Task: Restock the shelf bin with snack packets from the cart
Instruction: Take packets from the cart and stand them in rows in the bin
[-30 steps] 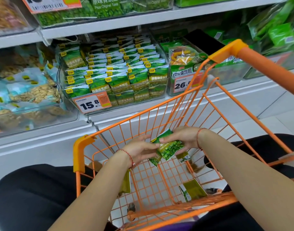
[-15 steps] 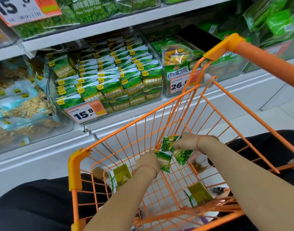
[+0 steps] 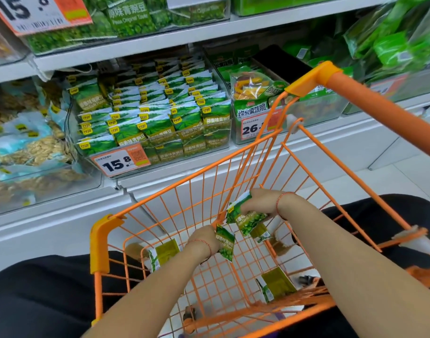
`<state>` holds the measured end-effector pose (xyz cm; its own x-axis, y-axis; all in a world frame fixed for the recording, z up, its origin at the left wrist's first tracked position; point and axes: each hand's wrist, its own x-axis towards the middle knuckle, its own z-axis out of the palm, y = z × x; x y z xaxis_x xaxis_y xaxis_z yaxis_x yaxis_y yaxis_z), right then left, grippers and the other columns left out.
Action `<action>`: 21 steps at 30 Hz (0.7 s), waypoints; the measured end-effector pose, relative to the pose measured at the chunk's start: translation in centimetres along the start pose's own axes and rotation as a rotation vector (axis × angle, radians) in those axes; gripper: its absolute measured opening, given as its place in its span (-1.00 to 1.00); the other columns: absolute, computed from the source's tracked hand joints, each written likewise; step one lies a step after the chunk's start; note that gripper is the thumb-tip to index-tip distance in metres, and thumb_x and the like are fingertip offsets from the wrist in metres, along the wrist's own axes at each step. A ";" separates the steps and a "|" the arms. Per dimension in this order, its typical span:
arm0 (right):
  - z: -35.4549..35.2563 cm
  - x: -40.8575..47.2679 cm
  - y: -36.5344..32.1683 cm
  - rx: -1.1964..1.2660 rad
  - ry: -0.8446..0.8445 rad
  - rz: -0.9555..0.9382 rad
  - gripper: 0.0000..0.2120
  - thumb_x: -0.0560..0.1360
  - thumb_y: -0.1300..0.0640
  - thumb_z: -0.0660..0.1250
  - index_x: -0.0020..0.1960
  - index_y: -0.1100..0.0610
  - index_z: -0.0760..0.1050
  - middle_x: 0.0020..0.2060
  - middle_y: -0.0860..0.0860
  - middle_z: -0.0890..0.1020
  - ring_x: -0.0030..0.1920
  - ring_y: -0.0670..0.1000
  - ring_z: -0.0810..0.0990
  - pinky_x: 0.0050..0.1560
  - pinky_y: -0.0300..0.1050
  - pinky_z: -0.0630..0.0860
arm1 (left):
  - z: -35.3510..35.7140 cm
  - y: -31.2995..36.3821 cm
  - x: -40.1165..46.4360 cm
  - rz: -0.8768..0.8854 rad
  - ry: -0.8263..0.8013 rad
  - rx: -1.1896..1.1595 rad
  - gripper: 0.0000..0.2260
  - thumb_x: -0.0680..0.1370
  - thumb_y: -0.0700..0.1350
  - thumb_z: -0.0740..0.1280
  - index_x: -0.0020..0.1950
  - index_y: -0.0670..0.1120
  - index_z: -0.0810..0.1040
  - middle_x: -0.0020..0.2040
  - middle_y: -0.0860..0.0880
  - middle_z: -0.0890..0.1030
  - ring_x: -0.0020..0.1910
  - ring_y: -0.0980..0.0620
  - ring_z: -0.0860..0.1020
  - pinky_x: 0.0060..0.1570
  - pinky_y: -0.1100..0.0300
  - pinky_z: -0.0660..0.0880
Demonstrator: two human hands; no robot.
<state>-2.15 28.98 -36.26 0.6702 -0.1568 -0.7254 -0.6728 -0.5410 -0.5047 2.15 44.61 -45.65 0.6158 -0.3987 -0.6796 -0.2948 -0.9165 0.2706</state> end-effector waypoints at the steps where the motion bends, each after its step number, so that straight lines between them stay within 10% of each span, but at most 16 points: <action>1: -0.3 -0.3 -0.3 0.007 0.018 -0.032 -0.43 0.54 0.11 0.26 0.46 0.27 0.18 0.02 0.12 0.40 -0.19 0.01 0.42 -0.31 -0.19 0.47 | -0.9 0.1 -0.8 0.021 -0.029 0.058 -0.81 0.56 -0.04 0.32 0.04 -0.14 0.47 -0.21 0.00 0.45 -0.15 0.00 0.50 -0.31 0.26 0.37; 4: -1.7 -1.4 -1.1 0.122 0.029 -0.081 -0.53 0.53 0.10 0.30 0.37 0.12 0.22 0.19 0.06 0.35 -0.03 0.05 0.55 -0.31 -0.22 0.59 | -4.6 0.0 -4.2 0.142 -0.101 0.123 -0.77 0.54 -0.07 0.35 -0.23 -0.06 0.36 -0.31 -0.02 0.46 -0.39 0.10 0.40 -0.42 0.26 0.30; 10: -2.3 -3.6 -2.7 0.534 0.105 -0.271 -0.27 0.49 0.15 0.37 0.52 0.19 0.05 0.43 -0.05 0.18 0.21 -0.06 0.32 -0.07 -0.08 0.62 | -12.2 -3.5 -10.7 0.397 -0.176 -0.562 -0.70 0.46 -0.17 0.41 0.12 -0.25 0.46 -0.17 -0.11 0.51 -0.21 0.17 0.56 -0.19 0.32 0.50; 16: -2.2 -5.6 -4.8 0.715 0.075 -0.388 -0.22 0.49 0.18 0.35 0.54 0.21 -0.05 0.53 -0.02 0.02 0.33 -0.05 0.36 -0.18 -0.10 0.65 | -14.4 -2.1 -12.2 0.473 0.142 -0.881 -0.79 0.54 -0.24 0.33 -0.21 -0.09 0.34 -0.55 0.15 0.35 -0.44 0.25 0.48 -0.01 0.14 0.54; 21: -2.3 -5.8 -6.6 0.891 0.037 -0.429 -0.24 0.44 -0.04 0.37 0.51 0.19 0.15 0.50 0.05 0.19 0.36 0.02 0.37 -0.15 0.01 0.65 | -14.1 -1.2 -12.0 0.473 0.342 -1.010 -0.85 0.51 -0.17 0.38 -0.09 -0.06 0.40 -0.45 0.15 0.52 -0.39 0.26 0.54 -0.18 0.26 0.54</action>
<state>-0.89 31.53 -27.63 0.9115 -0.1271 -0.3912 -0.3503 0.2588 -0.9002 5.44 49.99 -28.21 0.8104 -0.5549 -0.1882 0.0736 -0.2223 0.9722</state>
